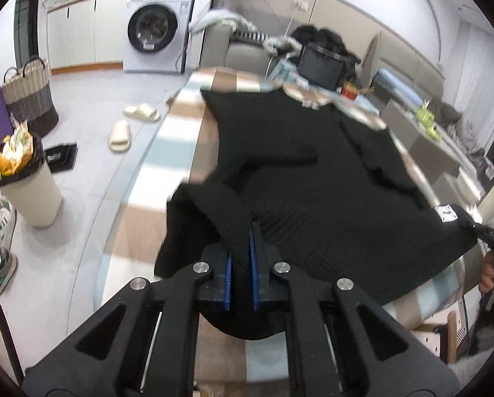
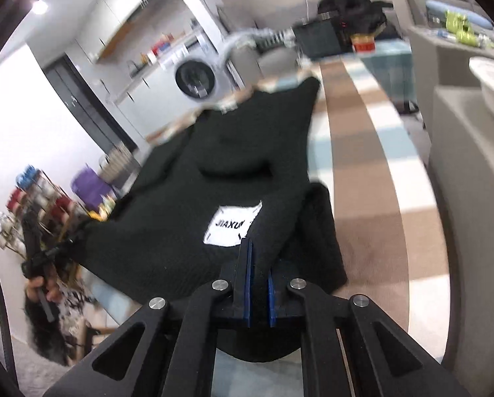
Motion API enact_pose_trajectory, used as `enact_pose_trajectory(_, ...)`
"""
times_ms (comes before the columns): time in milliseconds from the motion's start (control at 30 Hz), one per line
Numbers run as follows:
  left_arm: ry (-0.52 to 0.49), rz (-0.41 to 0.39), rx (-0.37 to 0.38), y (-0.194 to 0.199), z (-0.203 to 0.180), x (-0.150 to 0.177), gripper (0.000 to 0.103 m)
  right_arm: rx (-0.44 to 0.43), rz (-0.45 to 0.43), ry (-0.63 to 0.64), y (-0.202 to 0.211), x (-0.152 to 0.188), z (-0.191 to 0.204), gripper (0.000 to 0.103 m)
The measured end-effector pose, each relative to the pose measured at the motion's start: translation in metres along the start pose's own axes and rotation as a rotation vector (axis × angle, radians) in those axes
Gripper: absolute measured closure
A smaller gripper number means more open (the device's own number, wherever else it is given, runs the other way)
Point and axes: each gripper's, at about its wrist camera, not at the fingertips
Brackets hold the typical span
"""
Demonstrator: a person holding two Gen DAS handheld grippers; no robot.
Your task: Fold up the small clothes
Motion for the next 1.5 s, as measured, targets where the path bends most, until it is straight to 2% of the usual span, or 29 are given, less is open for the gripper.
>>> enact_pose_trajectory(233,0.013,-0.114,0.002,-0.010,-0.012,-0.051,0.097,0.039,-0.115,0.041,-0.007,-0.043,0.006,0.096)
enact_pose_trajectory(367,0.038,-0.096,-0.007,-0.045,-0.015,-0.076,0.097,0.072,-0.163,0.007,-0.029,-0.071,-0.004,0.096)
enact_pose_trajectory(433,0.057,-0.067,-0.020,-0.071,-0.014,-0.084,0.097,0.101,-0.158,-0.001,-0.044,-0.079,-0.010,0.096)
enact_pose_trajectory(600,0.065,0.011,-0.046,-0.127,-0.018,-0.082,0.097,0.178,-0.075,-0.024,-0.082,-0.084,-0.034,0.096)
enact_pose_trajectory(700,0.051,0.056,-0.069,-0.146,-0.020,-0.076,0.094,0.231,-0.010,-0.035,-0.091,-0.081,-0.045,0.079)
enact_pose_trajectory(733,0.042,0.062,-0.071,-0.145,-0.020,-0.075,0.086,0.225,-0.003,-0.043,-0.088,-0.079,-0.047,0.070)
enact_pose_trajectory(767,0.035,0.063,-0.080,-0.145,-0.019,-0.072,0.069,0.212,-0.002,-0.046,-0.082,-0.076,-0.047,0.055)
enact_pose_trajectory(800,0.032,0.058,-0.106,-0.142,-0.016,-0.069,0.058,0.204,-0.008,-0.044,-0.075,-0.073,-0.047,0.049)
enact_pose_trajectory(833,0.031,0.051,-0.139,-0.140,-0.013,-0.066,0.037,0.204,-0.017,-0.037,-0.067,-0.068,-0.046,0.044)
enact_pose_trajectory(867,0.031,0.046,-0.155,-0.139,-0.010,-0.064,0.032,0.212,-0.013,-0.032,-0.061,-0.064,-0.046,0.044)
enact_pose_trajectory(1000,0.018,0.080,-0.146,-0.141,-0.004,-0.050,0.032,0.205,0.046,-0.031,-0.057,-0.043,-0.047,0.044)
enact_pose_trajectory(1133,-0.034,0.096,-0.109,-0.142,-0.017,-0.037,0.033,0.186,0.107,-0.027,-0.072,-0.029,-0.043,0.044)
enact_pose_trajectory(1267,-0.100,0.082,-0.132,-0.141,-0.032,-0.027,0.045,0.203,0.142,0.047,-0.084,-0.022,-0.028,0.045)
enact_pose_trajectory(1300,-0.111,0.074,-0.137,-0.140,-0.034,-0.026,0.048,0.209,0.158,0.069,-0.087,-0.021,-0.024,0.048)
enact_pose_trajectory(1333,-0.125,0.070,-0.137,-0.138,-0.037,-0.023,0.053,0.210,0.176,0.095,-0.089,-0.018,-0.020,0.056)
enact_pose_trajectory(1367,-0.137,0.068,-0.136,-0.136,-0.038,-0.022,0.058,0.222,0.190,0.116,-0.091,-0.017,-0.018,0.058)
enact_pose_trajectory(1500,-0.152,0.069,-0.133,-0.127,-0.041,-0.014,0.060,0.245,0.209,0.154,-0.093,-0.013,-0.014,0.059)
Point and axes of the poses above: each gripper's, at about its wrist camera, not at the fingertips, and y roughly against the way its jaws point, z to its left, x to its underside, and after that the axes turned 14 degrees about -x, right-handed
